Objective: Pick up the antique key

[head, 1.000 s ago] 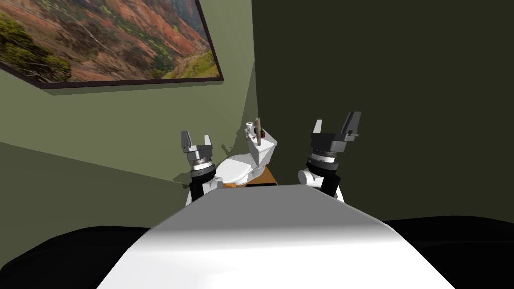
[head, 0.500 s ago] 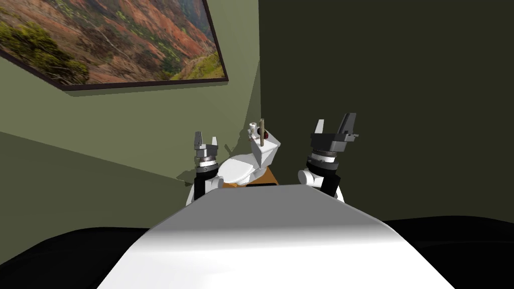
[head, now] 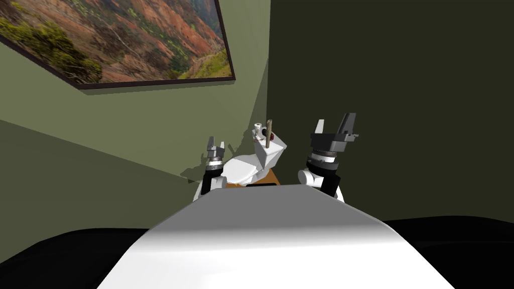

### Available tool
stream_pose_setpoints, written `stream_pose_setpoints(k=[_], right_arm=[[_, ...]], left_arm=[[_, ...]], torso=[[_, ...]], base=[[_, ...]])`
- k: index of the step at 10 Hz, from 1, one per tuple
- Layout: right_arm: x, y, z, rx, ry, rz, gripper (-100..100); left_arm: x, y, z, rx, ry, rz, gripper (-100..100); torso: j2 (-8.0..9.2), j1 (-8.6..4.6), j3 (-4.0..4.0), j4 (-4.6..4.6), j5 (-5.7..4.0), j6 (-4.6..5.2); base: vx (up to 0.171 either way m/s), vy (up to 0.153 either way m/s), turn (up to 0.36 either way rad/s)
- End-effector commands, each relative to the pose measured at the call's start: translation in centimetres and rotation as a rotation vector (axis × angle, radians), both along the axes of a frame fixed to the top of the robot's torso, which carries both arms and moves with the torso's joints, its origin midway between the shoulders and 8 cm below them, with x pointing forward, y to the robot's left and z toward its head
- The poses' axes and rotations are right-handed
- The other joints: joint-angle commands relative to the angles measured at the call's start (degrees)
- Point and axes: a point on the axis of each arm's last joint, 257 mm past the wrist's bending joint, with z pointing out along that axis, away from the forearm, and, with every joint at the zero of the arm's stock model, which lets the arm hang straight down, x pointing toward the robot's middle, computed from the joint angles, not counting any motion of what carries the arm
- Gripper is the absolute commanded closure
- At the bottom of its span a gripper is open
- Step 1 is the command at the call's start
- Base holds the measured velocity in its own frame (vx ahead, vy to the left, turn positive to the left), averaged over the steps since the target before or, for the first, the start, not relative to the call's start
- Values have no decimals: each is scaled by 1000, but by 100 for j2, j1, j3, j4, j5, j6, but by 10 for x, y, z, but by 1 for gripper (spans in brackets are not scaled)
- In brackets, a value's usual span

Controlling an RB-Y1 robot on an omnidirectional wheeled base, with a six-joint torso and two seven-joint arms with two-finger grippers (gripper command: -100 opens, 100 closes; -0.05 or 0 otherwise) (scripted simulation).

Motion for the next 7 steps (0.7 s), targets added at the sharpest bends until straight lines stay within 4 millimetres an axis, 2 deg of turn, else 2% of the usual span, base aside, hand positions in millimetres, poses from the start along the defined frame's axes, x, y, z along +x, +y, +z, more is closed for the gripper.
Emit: stream_pose_setpoints(k=[1,3,6,7], right_arm=[[0,0,0,0,0,0,0],[0,0,0,0,0,0,0],[0,0,0,0,0,0,0],[0,0,0,0,0,0,0]], left_arm=[[11,0,-15,-13,49,-12,-100],[22,-3,-38,-28,110,-26,-100],[37,-9,-71,-47,196,-45,-100],[37,-9,-71,-47,196,-45,-100]], torso=[[0,0,0,0,0,0],[-3,-1,-1,0,0,0],[20,-26,11,4,-6,2],[21,-26,12,5,-6,1]], base=[[55,55,90],[54,29,59],[9,-13,36],[3,-4,13]])
